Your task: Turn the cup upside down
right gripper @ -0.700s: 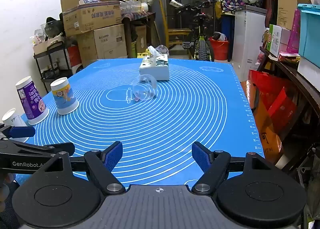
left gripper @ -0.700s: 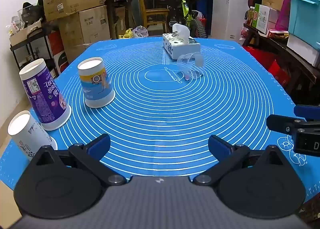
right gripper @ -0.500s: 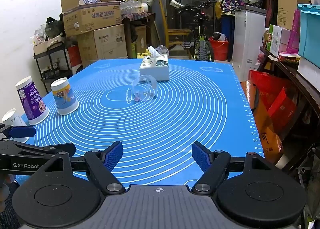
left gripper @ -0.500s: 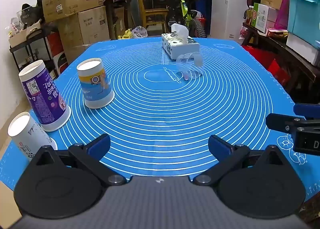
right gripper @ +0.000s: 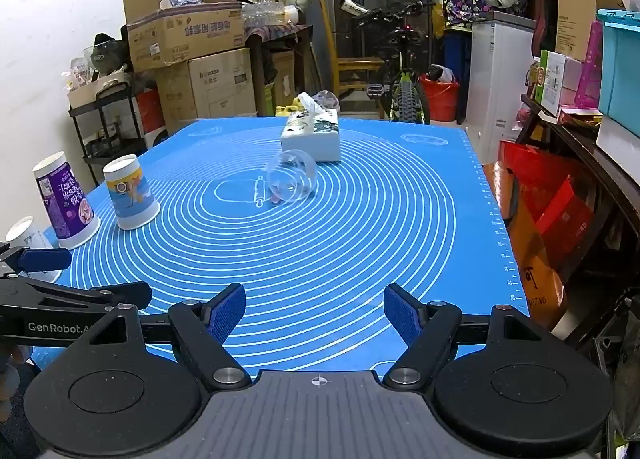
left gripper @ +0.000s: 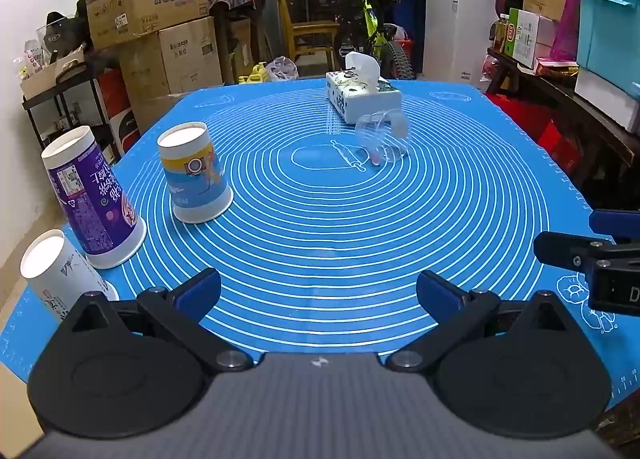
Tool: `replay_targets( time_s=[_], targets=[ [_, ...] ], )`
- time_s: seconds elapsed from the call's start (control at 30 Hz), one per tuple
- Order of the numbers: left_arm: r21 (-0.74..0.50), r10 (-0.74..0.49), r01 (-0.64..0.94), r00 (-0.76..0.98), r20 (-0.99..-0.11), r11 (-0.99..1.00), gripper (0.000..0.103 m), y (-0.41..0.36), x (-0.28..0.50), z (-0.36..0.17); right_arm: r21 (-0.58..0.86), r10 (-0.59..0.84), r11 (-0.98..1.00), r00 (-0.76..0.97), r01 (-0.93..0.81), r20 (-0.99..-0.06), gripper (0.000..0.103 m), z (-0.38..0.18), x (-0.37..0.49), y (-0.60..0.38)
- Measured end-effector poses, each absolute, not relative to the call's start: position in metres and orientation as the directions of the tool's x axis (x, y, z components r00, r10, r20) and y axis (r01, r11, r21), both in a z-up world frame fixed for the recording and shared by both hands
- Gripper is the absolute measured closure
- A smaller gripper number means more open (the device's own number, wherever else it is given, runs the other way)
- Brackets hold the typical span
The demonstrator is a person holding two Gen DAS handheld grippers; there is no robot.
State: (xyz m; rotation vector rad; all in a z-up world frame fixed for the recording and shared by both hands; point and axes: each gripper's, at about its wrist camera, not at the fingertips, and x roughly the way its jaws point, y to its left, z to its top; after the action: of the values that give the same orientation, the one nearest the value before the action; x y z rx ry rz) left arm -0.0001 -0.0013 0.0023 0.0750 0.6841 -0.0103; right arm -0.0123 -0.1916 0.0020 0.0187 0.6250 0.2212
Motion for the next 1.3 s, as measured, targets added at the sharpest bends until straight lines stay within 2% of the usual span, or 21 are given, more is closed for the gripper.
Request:
replay_targets(
  time_s=[1.3],
  targets=[
    [0.075,0.018,0.038,0.778,-0.628,0.996,0.0,-0.0038,-0.0004,0.0068,0.083,0.211,0.976,0.79,-0.2,-0.576,0.023,0.0029,-0.014,-0.1912]
  ],
)
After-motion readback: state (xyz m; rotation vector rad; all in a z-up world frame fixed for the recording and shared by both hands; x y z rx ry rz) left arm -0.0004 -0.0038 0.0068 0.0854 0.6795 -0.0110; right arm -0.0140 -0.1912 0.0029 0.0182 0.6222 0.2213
